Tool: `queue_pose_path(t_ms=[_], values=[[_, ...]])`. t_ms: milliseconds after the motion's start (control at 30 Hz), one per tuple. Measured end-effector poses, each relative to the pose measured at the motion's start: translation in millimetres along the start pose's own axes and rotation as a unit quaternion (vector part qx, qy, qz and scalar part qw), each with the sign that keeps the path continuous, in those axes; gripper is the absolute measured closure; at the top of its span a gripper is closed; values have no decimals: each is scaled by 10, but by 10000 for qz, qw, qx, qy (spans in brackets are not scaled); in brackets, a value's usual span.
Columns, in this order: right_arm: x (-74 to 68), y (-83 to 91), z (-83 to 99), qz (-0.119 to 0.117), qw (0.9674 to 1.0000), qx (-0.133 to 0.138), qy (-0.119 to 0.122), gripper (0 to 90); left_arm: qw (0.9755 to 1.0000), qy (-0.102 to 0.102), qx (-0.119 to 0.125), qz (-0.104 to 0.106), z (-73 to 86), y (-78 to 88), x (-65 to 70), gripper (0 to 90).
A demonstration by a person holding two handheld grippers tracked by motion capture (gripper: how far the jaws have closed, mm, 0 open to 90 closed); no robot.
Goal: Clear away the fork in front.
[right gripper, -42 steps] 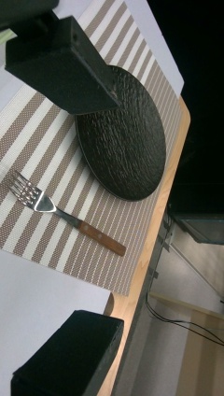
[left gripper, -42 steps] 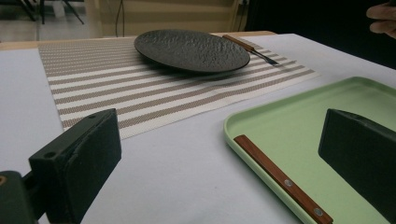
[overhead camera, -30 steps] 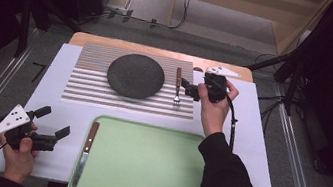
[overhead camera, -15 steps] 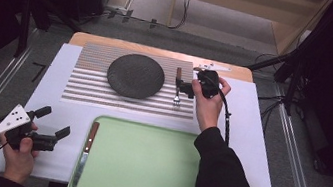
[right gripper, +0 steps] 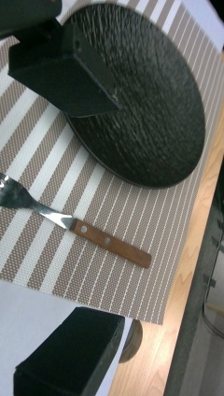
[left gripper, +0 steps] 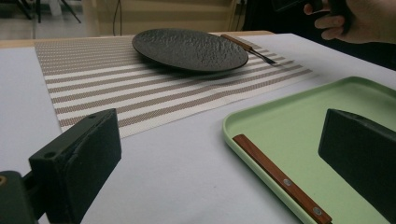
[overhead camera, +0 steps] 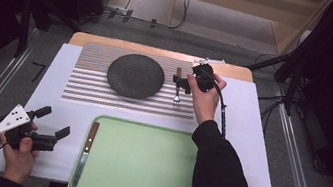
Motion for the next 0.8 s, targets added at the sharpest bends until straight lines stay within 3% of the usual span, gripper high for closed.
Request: queue_pose_path(t_ms=[100,167,267,400,467,533,800], values=[[16,-59,-2,54,9999,-86,-10,52,10000,0,7,-7,-1,3,0,0],[33,-108,4,109,9997,-198,-104,129,10000,-1,9,-5,-1,3,-1,0],[49,-167,6,79,9994,-249,-243,143,10000,6,16,9,0,1,-2,0],[59,-263,21,161,9986,-443,-230,236,10000,18,30,17,-2,0,-3,0],[58,-303,31,270,9980,-550,-163,303,10000,26,38,20,-3,-1,-3,0],[72,-332,43,612,9961,-635,-34,379,10000,29,23,24,-1,-1,-2,0],[144,-430,63,611,9951,-687,-355,476,10000,23,20,25,0,-2,-1,0]])
Point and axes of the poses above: each handheld gripper's, and its own axes: y roughly backward along the jaws, z roughly out of its underside, x roughly to its right, the point moved 7 cm from there along -y, roughly forward along the jaws, and after that the axes turned 4 degrees about -z, right-handed, at the moved point
